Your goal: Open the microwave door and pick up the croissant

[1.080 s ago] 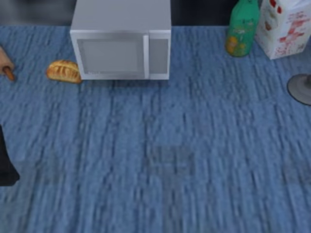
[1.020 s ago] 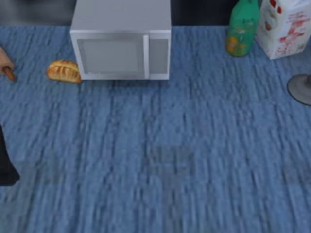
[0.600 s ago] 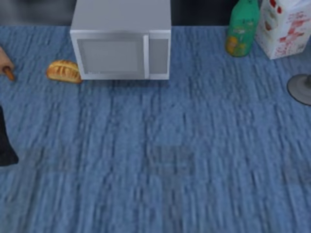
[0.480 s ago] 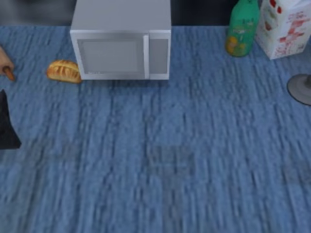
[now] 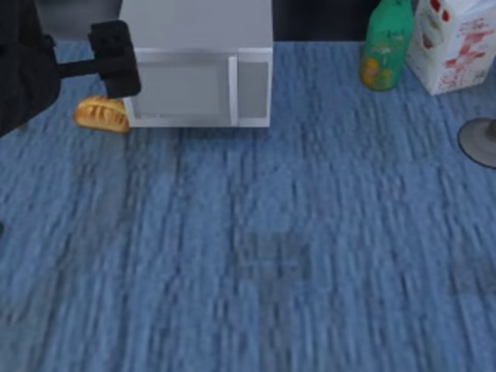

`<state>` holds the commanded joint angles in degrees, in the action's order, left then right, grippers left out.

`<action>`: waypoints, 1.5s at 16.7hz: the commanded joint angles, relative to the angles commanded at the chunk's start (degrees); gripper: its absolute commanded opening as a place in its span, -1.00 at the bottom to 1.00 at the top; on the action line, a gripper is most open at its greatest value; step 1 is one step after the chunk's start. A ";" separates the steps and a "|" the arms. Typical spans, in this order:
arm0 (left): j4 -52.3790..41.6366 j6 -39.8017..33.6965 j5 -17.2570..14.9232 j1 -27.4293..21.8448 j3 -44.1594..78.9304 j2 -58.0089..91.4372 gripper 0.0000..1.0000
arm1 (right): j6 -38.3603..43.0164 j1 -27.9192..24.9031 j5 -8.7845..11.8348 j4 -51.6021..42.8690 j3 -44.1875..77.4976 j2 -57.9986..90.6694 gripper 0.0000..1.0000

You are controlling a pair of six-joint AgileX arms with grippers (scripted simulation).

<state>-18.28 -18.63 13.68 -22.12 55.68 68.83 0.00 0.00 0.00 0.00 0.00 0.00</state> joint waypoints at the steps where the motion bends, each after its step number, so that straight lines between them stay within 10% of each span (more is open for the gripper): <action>1: -1.45 -1.51 1.08 -1.79 4.58 5.98 1.00 | 0.00 0.00 0.00 0.00 0.00 0.00 1.00; 11: -11.51 -11.34 8.15 -13.59 33.87 44.87 1.00 | 0.00 0.00 0.00 0.00 0.00 0.00 1.00; 25: -4.12 -8.58 6.19 -10.54 40.03 58.13 1.00 | 0.00 0.00 0.00 0.00 0.00 0.00 1.00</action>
<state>-22.39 -27.21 19.87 -32.66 95.71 126.96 0.00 0.00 0.00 0.00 0.00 0.00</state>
